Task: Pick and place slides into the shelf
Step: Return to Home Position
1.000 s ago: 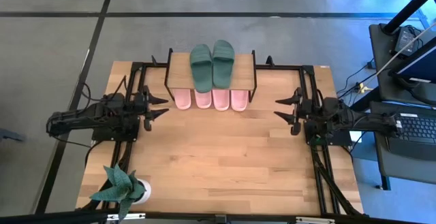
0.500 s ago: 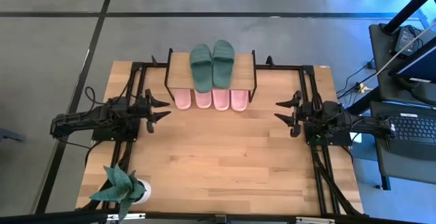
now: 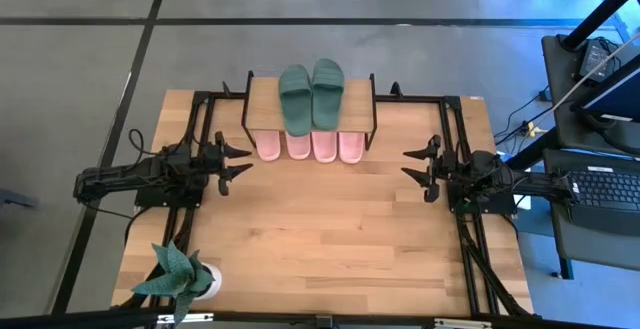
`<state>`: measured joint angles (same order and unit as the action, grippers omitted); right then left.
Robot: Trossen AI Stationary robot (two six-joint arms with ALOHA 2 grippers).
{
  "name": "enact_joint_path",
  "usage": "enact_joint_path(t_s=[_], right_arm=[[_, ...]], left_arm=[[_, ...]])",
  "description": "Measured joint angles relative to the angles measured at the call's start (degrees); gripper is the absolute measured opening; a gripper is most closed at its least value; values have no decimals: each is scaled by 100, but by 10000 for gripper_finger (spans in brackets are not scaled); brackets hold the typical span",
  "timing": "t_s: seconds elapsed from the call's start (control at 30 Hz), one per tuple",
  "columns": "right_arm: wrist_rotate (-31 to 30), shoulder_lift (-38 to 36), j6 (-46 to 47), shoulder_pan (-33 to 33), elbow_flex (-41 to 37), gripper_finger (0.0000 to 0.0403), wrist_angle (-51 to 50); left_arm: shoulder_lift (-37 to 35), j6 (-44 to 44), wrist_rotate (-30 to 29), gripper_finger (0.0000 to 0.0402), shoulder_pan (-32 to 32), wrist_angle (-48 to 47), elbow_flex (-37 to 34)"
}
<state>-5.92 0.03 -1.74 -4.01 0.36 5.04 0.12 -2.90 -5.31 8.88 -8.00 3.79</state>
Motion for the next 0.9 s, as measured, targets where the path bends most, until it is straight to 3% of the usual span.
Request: enact_joint_path(t_s=[0.9], right_arm=[[-1, 28, 0, 0, 2, 221, -285]], left_arm=[[0, 200, -362, 163, 0, -41, 0]])
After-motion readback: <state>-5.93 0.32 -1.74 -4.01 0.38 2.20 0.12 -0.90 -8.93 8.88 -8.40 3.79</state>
